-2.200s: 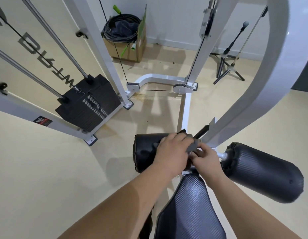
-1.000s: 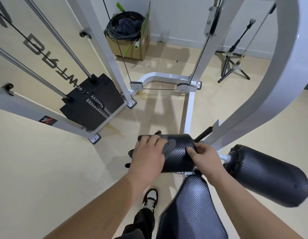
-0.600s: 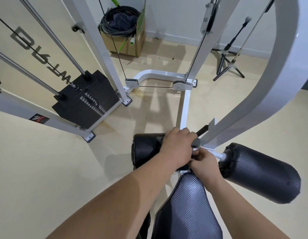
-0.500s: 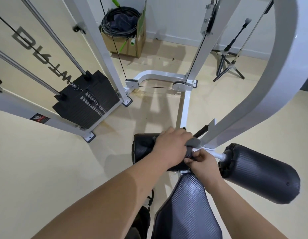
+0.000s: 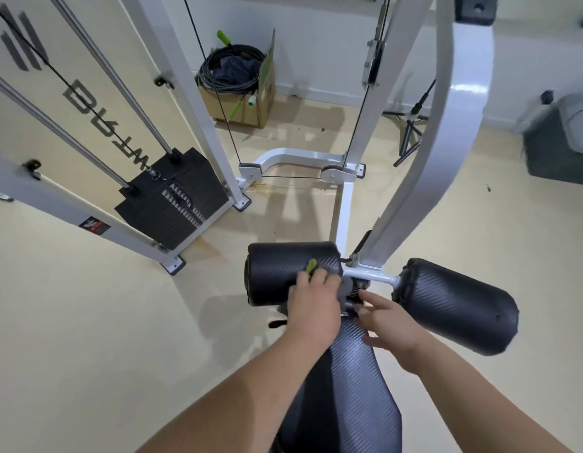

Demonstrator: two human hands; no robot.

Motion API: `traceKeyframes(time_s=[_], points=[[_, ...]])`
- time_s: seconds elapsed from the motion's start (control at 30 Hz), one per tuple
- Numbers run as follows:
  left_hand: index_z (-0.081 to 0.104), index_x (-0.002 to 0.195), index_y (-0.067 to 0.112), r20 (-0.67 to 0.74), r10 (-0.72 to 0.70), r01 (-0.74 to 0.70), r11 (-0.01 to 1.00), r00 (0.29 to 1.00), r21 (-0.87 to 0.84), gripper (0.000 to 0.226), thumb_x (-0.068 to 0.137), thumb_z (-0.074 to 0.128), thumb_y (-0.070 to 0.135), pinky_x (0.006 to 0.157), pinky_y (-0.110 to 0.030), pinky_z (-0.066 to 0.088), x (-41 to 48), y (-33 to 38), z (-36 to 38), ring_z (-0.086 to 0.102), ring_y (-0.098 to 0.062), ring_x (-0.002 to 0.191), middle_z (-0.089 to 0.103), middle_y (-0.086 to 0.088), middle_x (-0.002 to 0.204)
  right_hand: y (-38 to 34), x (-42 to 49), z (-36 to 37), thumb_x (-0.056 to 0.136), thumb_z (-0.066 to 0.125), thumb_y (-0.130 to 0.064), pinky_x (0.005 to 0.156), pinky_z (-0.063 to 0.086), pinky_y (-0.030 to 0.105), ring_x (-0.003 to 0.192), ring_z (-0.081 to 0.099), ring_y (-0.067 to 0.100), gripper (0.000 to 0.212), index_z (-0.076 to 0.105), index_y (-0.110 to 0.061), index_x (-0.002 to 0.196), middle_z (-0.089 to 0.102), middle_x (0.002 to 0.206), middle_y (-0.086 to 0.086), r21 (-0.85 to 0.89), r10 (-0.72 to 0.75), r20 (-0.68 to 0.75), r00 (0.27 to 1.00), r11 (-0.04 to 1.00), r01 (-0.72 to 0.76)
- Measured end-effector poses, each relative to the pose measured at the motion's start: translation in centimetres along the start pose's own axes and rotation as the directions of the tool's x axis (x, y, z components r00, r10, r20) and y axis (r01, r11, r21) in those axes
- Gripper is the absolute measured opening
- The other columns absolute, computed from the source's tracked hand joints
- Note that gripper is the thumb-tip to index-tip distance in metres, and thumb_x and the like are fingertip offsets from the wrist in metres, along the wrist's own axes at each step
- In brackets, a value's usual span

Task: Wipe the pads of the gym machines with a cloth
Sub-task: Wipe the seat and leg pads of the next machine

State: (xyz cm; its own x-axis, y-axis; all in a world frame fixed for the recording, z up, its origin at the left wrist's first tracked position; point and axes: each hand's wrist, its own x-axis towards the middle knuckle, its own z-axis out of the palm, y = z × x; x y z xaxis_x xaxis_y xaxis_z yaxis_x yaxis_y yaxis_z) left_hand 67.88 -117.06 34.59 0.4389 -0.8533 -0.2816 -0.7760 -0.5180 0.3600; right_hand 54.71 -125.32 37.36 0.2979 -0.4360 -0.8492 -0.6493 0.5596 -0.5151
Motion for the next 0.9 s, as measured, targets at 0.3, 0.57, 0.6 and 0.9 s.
traceKeyframes(time_s=[0.3, 0.57, 0.6, 0.9], points=[[0.067, 0.117, 0.026, 0.173, -0.294, 0.33, 0.655, 0.94, -0.68, 0.021, 0.101, 0.054, 0.02, 0.09, -0.034, 0.057, -7.9, 8.1, -0.5, 0.065, -0.018, 0.099, 0.069, 0.003, 0.106, 4.4, -7.7, -7.2, 0.103, 0.06, -0.024, 0.095, 0.058, 0.047, 0.108, 0.07, 0.032, 0.023, 0.068, -0.012, 0.121, 0.074, 0.114, 0.013, 0.118, -0.077, -0.025, 0.997, 0.99, 0.08], [0.068, 0.103, 0.026, 0.307, -0.374, 0.432, 0.319, 0.875, -0.843, 0.014, 0.101, 0.054, 0.024, 0.08, -0.041, 0.061, -13.1, 15.6, -2.8, 0.073, -0.026, 0.089, 0.075, -0.007, 0.095, 6.5, -13.7, -10.0, 0.096, 0.068, -0.043, 0.081, 0.061, 0.036, 0.09, 0.073, 0.023, 0.032, 0.077, -0.015, 0.107, 0.08, 0.104, 0.009, 0.111, -0.168, 0.08, 0.982, 0.981, 0.159], [0.068, 0.103, 0.023, 0.307, -0.363, 0.427, 0.32, 0.88, -0.845, 0.013, 0.101, 0.055, 0.023, 0.076, -0.037, 0.06, -13.3, 16.2, -2.6, 0.072, -0.023, 0.085, 0.075, -0.008, 0.094, 7.0, -13.9, -10.5, 0.096, 0.068, -0.044, 0.084, 0.061, 0.038, 0.092, 0.074, 0.025, 0.034, 0.076, -0.013, 0.107, 0.079, 0.105, 0.01, 0.105, -0.156, 0.049, 0.987, 0.983, 0.15], [0.061, 0.109, 0.027, 0.291, -0.31, 0.42, 0.54, 0.905, -0.729, 0.016, 0.094, 0.057, 0.03, 0.087, -0.041, 0.059, -8.7, 18.4, 1.8, 0.067, -0.017, 0.093, 0.069, -0.001, 0.102, 8.0, -10.4, -18.7, 0.097, 0.057, -0.023, 0.075, 0.053, 0.037, 0.081, 0.06, 0.023, 0.018, 0.066, -0.008, 0.1, 0.064, 0.095, 0.009, 0.116, -0.085, -0.268, 0.96, 0.986, 0.12]])
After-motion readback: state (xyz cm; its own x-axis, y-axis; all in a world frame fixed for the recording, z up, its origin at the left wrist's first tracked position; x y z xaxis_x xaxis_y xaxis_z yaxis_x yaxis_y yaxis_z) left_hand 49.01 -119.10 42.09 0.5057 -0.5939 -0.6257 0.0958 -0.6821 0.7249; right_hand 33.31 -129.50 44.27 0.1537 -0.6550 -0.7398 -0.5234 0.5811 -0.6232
